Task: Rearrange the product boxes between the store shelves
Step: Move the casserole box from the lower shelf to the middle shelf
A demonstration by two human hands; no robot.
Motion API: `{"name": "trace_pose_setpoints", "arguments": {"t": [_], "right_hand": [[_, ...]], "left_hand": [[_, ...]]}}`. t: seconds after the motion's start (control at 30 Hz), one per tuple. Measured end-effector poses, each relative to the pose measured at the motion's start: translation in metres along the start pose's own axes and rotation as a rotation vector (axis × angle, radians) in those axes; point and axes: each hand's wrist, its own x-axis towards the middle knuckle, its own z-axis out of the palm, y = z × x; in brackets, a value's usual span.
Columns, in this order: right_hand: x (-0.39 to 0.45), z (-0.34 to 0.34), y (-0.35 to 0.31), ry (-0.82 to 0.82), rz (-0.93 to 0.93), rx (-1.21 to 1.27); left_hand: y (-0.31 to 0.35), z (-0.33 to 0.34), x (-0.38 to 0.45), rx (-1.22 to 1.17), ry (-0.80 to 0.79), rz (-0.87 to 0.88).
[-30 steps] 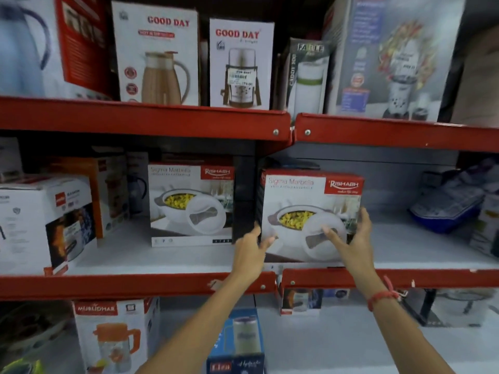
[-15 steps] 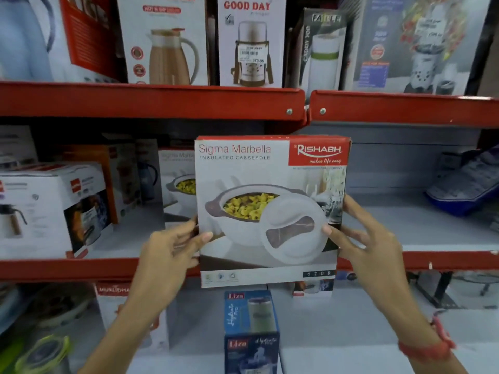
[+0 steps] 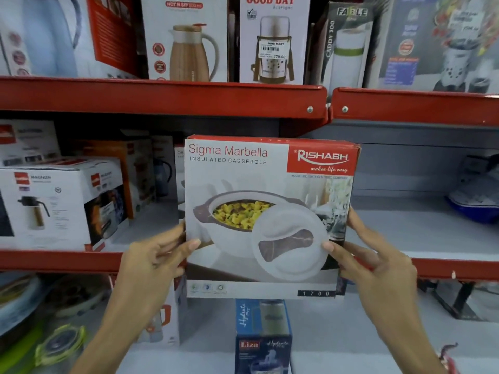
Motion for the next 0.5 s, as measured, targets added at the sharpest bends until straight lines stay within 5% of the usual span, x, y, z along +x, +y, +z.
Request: {"name": "trace_pose_setpoints", "arguments": {"t": [0.5], "right_hand": [[0.058, 0.132, 0.059, -0.027, -0.081, -0.048]], "left_hand": [[-0.073, -0.019, 0.086, 0.311, 0.203, 0.053]]}}
